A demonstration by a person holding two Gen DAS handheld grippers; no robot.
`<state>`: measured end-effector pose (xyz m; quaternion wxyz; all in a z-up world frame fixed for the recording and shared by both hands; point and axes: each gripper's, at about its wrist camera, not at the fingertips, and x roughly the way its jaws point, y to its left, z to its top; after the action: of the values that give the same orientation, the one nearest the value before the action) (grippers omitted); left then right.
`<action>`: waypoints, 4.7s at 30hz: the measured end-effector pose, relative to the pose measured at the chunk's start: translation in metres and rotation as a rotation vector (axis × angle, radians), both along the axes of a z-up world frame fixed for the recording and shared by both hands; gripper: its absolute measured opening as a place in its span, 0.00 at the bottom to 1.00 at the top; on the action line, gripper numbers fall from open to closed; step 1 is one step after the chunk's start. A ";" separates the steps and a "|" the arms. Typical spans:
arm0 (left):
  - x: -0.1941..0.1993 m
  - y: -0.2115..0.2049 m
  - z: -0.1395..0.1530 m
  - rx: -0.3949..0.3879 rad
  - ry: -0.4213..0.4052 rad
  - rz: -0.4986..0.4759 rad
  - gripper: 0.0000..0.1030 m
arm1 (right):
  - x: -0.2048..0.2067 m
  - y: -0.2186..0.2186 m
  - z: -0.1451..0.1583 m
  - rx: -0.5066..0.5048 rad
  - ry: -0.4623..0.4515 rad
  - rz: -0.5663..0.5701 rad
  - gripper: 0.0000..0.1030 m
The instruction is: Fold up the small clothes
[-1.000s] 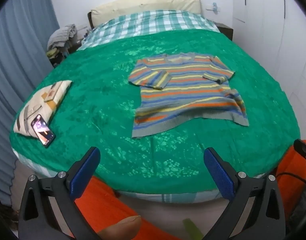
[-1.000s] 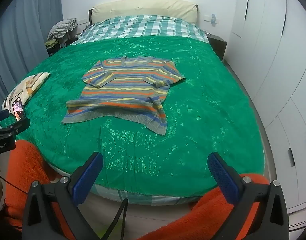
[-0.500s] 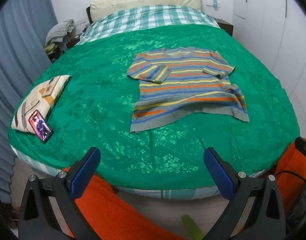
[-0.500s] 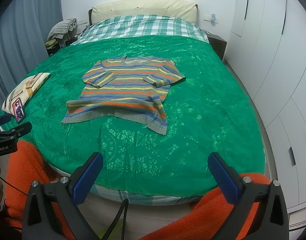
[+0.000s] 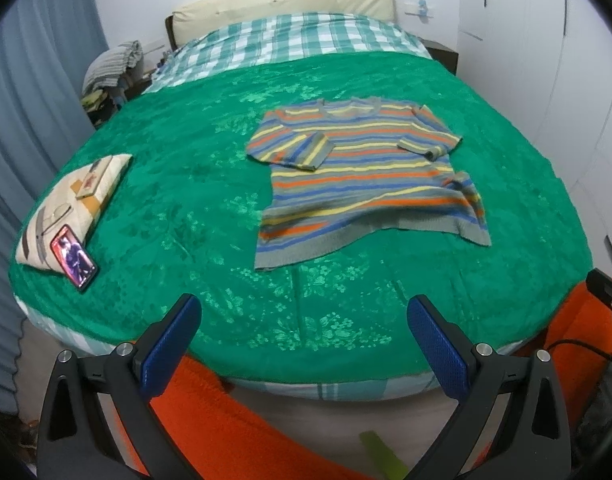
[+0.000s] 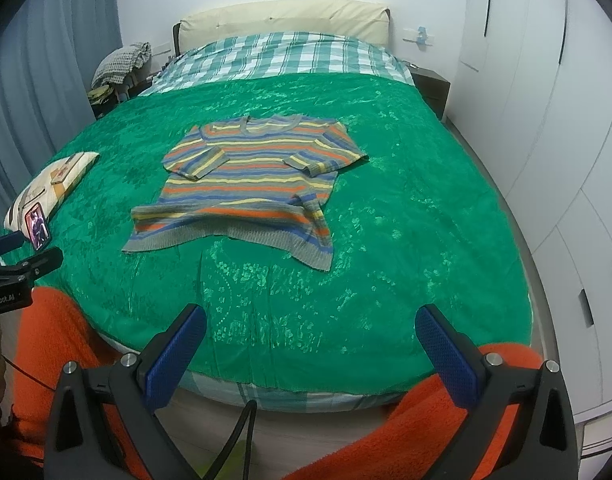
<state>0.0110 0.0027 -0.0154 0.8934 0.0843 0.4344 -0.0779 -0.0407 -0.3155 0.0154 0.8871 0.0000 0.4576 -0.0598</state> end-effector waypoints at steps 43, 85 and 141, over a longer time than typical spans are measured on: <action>0.004 0.005 -0.005 -0.064 0.044 0.027 1.00 | 0.006 0.011 -0.002 0.025 0.017 0.041 1.00; 0.049 0.073 -0.074 -0.222 0.247 0.161 0.99 | 0.015 -0.019 -0.020 0.131 0.025 -0.009 1.00; 0.121 0.073 -0.173 -0.302 0.427 -0.012 0.13 | 0.105 -0.138 -0.209 1.048 0.266 -0.158 0.58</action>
<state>0.1324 0.0761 -0.1885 0.7834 -0.0656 0.5961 -0.1633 0.0639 -0.4536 -0.1935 0.6956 0.4691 0.5328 0.1103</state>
